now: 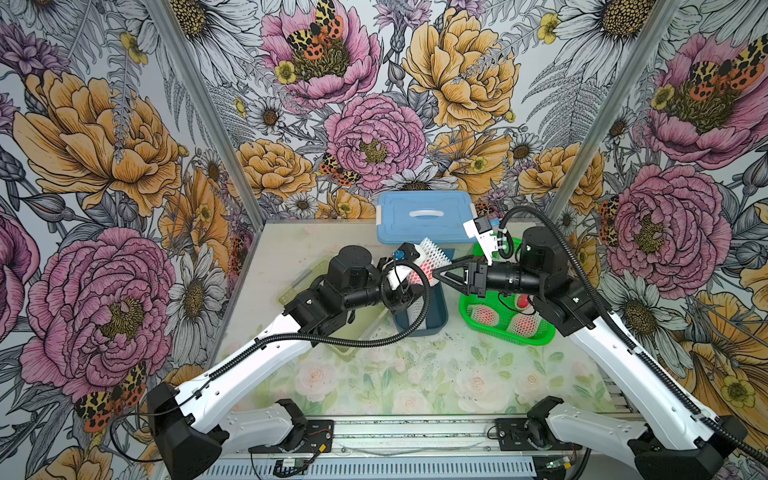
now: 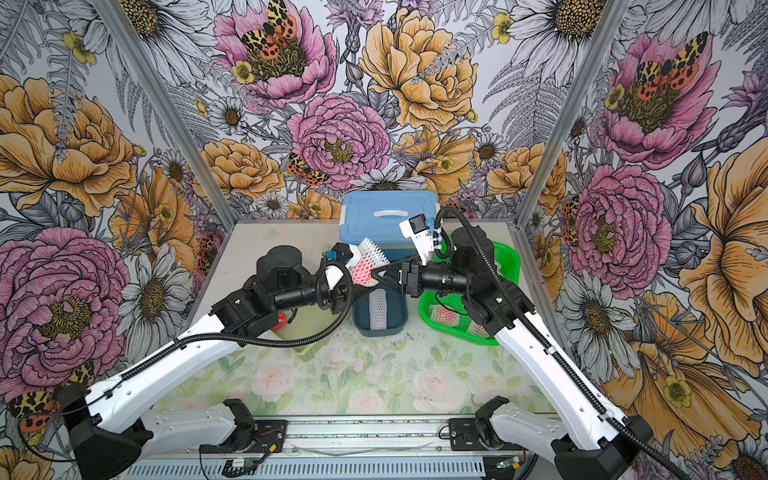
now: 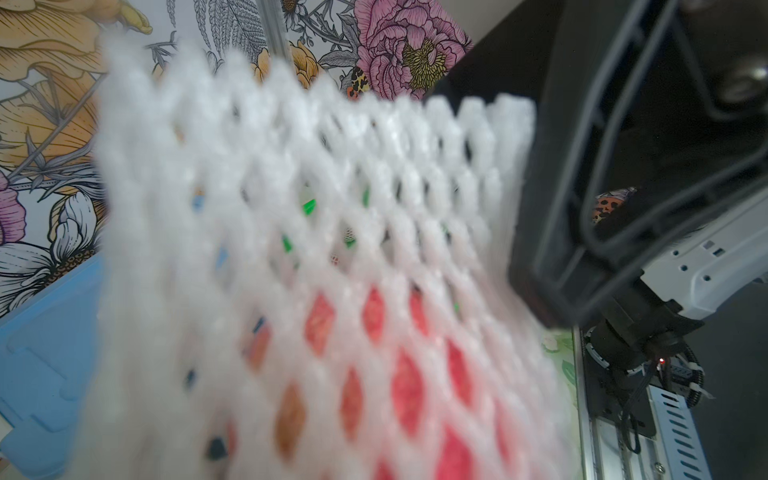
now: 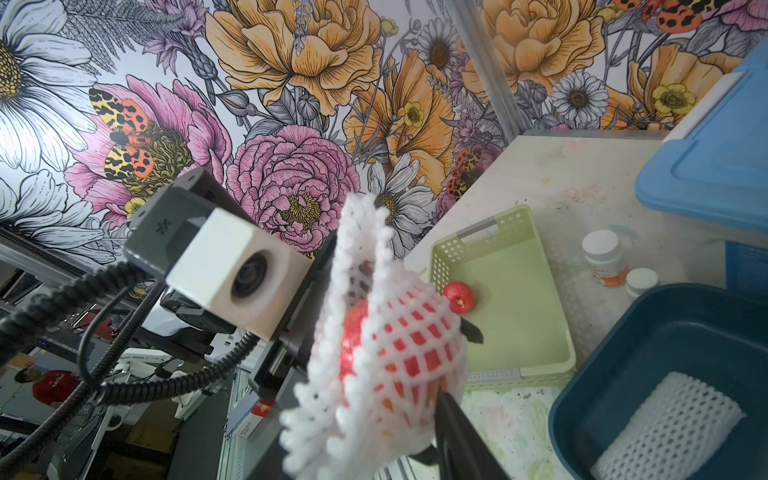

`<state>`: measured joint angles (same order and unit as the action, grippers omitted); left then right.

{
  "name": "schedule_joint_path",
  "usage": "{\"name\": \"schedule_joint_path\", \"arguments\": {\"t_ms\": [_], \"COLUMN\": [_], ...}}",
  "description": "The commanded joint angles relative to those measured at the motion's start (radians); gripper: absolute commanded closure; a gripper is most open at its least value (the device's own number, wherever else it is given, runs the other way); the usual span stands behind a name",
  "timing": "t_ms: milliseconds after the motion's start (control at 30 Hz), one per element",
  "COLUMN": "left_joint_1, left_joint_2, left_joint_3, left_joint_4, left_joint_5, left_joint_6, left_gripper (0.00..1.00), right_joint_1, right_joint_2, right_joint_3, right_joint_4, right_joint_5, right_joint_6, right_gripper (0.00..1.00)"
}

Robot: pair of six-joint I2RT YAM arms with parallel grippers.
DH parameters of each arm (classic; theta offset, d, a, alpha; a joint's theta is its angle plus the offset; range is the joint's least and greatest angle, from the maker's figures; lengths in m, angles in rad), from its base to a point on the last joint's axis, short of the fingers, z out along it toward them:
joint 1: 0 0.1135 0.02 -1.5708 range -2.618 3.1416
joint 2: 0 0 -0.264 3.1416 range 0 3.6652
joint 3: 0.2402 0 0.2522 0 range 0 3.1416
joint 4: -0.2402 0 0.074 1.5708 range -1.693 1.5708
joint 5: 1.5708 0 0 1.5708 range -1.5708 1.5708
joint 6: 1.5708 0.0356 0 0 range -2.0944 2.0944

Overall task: Remove foam nets from apples
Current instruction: Remove the foam net from the apple.

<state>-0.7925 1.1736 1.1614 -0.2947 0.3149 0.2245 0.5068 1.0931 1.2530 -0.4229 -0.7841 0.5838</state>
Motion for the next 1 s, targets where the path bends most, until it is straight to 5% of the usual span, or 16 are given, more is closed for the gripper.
{"name": "schedule_joint_path", "arguments": {"t_ms": [0,200,433,533,633,700,733,867,967], "left_joint_1": [-0.004,-0.002,-0.007,-0.010,-0.011,-0.011,-0.011,-0.012,-0.017], "left_joint_2": [-0.021,-0.028,-0.011,-0.003,-0.004,-0.005,-0.005,-0.012,-0.011], "left_joint_3": [0.006,0.004,0.012,0.016,0.015,0.016,0.016,0.007,0.007], "left_joint_4": [-0.017,-0.017,-0.019,-0.020,-0.021,-0.027,-0.029,-0.030,-0.028], "left_joint_5": [0.010,0.006,0.032,0.031,0.031,0.031,0.033,0.042,0.028], "left_joint_6": [0.005,0.008,0.004,0.002,0.003,0.003,0.004,0.007,0.009], "left_gripper": [0.61,0.61,0.58,0.56,0.55,0.43,0.32,0.01,0.01], "right_joint_1": [-0.020,-0.056,-0.033,-0.002,0.009,0.006,-0.002,-0.039,-0.055], "right_joint_2": [-0.040,-0.064,-0.028,-0.001,0.010,0.004,-0.001,-0.025,-0.032], "right_joint_3": [0.025,0.036,0.050,0.070,0.074,0.072,0.072,0.072,0.080], "right_joint_4": [0.012,0.012,0.013,0.013,0.013,0.012,0.012,0.013,0.013], "right_joint_5": [-0.029,-0.051,-0.022,-0.009,0.012,0.023,0.029,0.018,-0.010], "right_joint_6": [-0.007,-0.006,-0.014,-0.025,-0.029,-0.030,-0.026,-0.002,0.011], "right_gripper": [0.40,0.31,0.37,0.46,0.75,0.97,1.00,1.00,1.00]}}
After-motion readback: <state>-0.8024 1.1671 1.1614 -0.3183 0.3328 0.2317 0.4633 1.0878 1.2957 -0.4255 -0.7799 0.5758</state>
